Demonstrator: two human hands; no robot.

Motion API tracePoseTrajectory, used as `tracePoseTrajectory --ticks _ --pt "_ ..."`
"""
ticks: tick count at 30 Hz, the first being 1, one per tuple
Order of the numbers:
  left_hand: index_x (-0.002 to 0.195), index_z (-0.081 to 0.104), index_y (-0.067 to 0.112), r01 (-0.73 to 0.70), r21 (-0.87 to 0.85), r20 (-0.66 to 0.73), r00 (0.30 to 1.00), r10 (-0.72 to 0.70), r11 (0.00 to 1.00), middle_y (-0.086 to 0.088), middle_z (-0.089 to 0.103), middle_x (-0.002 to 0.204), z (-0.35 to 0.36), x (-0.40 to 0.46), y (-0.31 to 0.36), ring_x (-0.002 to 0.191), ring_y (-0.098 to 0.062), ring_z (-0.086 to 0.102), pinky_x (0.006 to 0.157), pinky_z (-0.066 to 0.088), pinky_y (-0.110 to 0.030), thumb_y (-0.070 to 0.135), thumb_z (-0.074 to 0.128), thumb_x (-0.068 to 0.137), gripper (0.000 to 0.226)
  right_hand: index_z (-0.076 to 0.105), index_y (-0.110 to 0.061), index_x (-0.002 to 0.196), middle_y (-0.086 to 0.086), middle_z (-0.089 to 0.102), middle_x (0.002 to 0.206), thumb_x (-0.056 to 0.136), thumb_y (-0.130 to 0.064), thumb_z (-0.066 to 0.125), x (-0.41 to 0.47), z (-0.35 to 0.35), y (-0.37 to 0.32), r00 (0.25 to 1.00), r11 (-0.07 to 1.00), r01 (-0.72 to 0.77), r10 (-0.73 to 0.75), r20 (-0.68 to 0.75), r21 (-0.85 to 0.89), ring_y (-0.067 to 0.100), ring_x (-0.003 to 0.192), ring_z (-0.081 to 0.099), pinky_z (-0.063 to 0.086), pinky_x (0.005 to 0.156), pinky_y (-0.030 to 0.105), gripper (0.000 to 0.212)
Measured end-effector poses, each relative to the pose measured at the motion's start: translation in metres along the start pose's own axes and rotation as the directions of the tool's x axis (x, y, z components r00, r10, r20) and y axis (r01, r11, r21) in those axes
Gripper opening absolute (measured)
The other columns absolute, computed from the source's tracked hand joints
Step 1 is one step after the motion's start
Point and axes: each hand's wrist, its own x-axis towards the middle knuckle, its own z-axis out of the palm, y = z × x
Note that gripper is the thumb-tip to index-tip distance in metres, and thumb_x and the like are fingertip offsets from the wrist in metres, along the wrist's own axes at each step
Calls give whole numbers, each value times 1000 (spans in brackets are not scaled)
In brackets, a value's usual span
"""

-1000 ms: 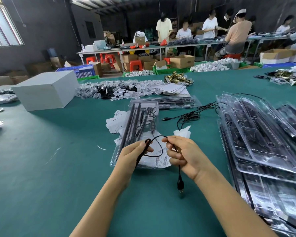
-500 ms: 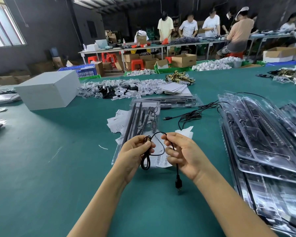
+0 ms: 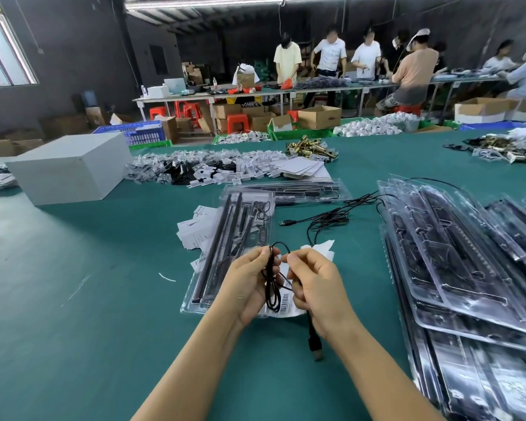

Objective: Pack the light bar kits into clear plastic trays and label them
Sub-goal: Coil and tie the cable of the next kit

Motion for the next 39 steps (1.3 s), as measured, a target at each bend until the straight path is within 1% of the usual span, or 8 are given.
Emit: tracePoseTrajectory --ticks 7,12,16,20,25,29,34,39 --pt "89 65 0 10 -179 -50 999 -19 984 -5 59 67 -13 -2 4 60 -13 55 54 53 -24 9 48 96 20 71 -16 95 -11 68 80 95 -13 55 -7 13 15 930 780 332 -366 43 -531 4 75 60 47 70 14 16" --pt "88 59 3 -28 -249 -140 990 -7 968 -3 58 68 -16 -3 4 64 -11 49 53 51 -18 8 43 100 21 66 -11 92 -3 55 74 96 -12 53 -11 15 20 853 491 479 -457 253 -727 10 68 44 35 64 22 14" --pt "86 61 6 -57 -230 -171 985 18 972 0 61 65 -13 -4 0 57 -8 54 52 51 -18 9 46 99 20 64 -11 100 2 53 81 99 -16 46 -16 16 23 841 345 478 -445 308 -808 23 73 52 42 64 34 18" --pt "86 65 7 -97 -215 -163 985 63 972 2 66 66 -11 -8 1 56 -8 60 53 52 -19 10 51 96 17 64 -12 95 0 54 81 97 -27 43 -22 19 19 817 258 493 -465 340 -831 22 70 55 38 56 29 25" --pt "82 71 10 -127 -140 -193 976 99 982 3 68 65 -6 -13 0 54 -7 61 51 51 -18 13 55 94 21 68 -10 93 1 59 76 84 -27 70 -26 24 18 798 93 440 -497 341 -893 18 61 60 41 46 23 20" --pt "74 78 14 -160 -4 -180 971 157 987 4 68 68 -4 -16 -6 56 -5 61 54 50 -16 14 59 92 27 63 -11 103 3 58 90 96 -40 50 -22 23 24 846 145 408 -432 313 -902 22 76 59 34 56 24 33" --pt "89 76 10 -194 16 -117 974 194 981 -1 67 78 -5 -16 -8 67 -8 60 64 48 -18 19 60 89 18 64 -5 82 6 57 74 90 -18 64 -21 19 21 827 232 389 -515 226 -892 26 59 56 34 48 26 15" --pt "99 69 3 -167 81 44 985 164 983 -6 65 86 -5 -17 -6 80 -12 59 77 50 -21 10 44 99 26 61 -3 92 -3 47 79 98 -17 51 -13 13 19 860 422 419 -469 202 -804 19 69 47 35 61 27 18"
